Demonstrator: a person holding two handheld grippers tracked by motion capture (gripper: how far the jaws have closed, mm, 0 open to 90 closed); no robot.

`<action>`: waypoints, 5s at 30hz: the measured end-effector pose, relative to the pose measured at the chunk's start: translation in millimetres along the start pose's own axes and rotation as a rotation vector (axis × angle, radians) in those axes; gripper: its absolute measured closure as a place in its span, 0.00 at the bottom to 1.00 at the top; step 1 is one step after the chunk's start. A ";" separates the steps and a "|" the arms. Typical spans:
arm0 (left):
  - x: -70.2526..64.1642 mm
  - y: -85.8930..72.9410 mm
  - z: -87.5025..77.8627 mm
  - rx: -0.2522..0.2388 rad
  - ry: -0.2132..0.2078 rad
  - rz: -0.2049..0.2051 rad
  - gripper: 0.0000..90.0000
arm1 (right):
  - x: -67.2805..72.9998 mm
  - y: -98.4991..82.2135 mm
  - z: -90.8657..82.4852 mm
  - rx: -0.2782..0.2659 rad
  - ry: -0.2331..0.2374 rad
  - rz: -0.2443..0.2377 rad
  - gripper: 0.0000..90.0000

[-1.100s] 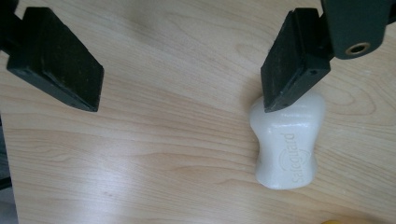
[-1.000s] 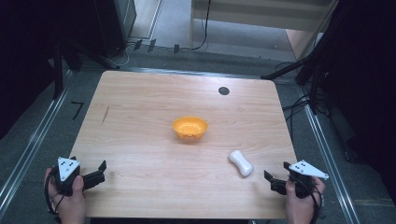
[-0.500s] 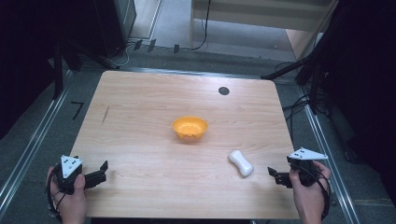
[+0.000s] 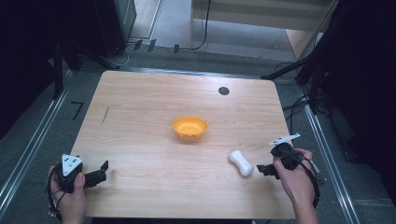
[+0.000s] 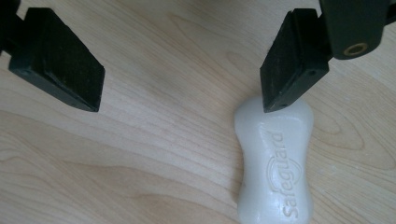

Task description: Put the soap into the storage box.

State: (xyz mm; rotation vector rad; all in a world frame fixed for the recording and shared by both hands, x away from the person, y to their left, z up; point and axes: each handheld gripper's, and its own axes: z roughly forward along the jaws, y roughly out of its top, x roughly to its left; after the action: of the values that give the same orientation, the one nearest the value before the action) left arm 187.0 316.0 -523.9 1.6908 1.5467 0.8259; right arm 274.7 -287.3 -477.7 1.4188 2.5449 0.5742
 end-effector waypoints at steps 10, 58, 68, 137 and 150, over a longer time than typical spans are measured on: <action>-0.4 -0.2 -0.4 -0.003 0.002 0.005 0.00 | 14.9 24.1 8.3 0.082 0.016 -0.007 0.19; 1.7 1.2 2.2 0.023 -0.011 -0.011 0.00 | 55.5 57.9 59.3 0.253 0.010 -0.066 0.45; 1.2 1.1 2.1 0.022 -0.011 -0.008 0.00 | 57.8 55.5 59.1 0.235 0.008 -0.059 0.54; 0.1 0.3 1.2 0.011 -0.038 0.001 0.00 | 87.3 162.5 26.8 0.151 0.131 -0.659 0.56; 0.8 0.7 1.4 0.020 -0.037 -0.004 0.00 | 96.8 179.3 26.3 0.114 0.124 -0.753 0.56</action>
State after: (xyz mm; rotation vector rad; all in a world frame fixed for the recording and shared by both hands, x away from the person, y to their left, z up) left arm 188.6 316.7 -524.1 1.7075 1.5368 0.7754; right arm 371.7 -114.2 -424.5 0.3624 2.9505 0.3855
